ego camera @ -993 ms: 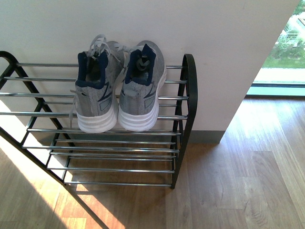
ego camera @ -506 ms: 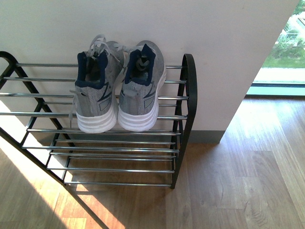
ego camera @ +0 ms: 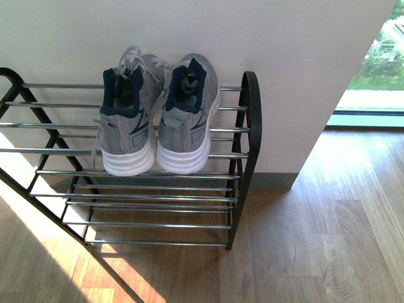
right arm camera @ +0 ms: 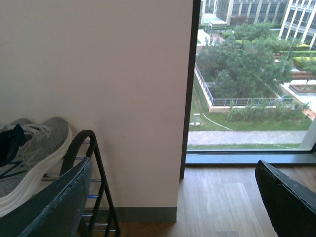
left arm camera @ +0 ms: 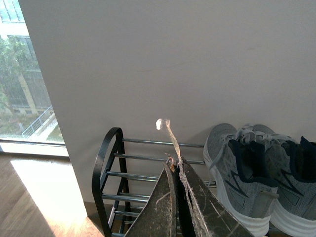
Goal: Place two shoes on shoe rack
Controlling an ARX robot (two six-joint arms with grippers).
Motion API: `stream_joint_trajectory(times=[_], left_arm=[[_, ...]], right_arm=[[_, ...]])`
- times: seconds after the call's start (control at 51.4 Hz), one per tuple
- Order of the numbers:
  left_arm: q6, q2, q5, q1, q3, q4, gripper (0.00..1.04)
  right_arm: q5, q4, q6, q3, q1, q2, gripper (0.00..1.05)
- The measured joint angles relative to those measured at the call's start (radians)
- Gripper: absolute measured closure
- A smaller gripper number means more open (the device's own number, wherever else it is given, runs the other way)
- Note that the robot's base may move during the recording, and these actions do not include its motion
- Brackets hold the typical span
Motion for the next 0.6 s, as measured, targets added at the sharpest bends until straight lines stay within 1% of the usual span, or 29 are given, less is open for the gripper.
stream_joint_trajectory(times=[0.214,0.604], left_arm=[[0.000,-0.118,0.000,0.001,0.000,-0.115,1.04],[0.000,-0.237,0.000,0.001,0.000,-0.233,1.04]], right_arm=[[0.000,0.000,0.000,0.000,0.000,0.000,0.09],[0.000,0.000,0.000,0.000,0.000,0.000,0.09]])
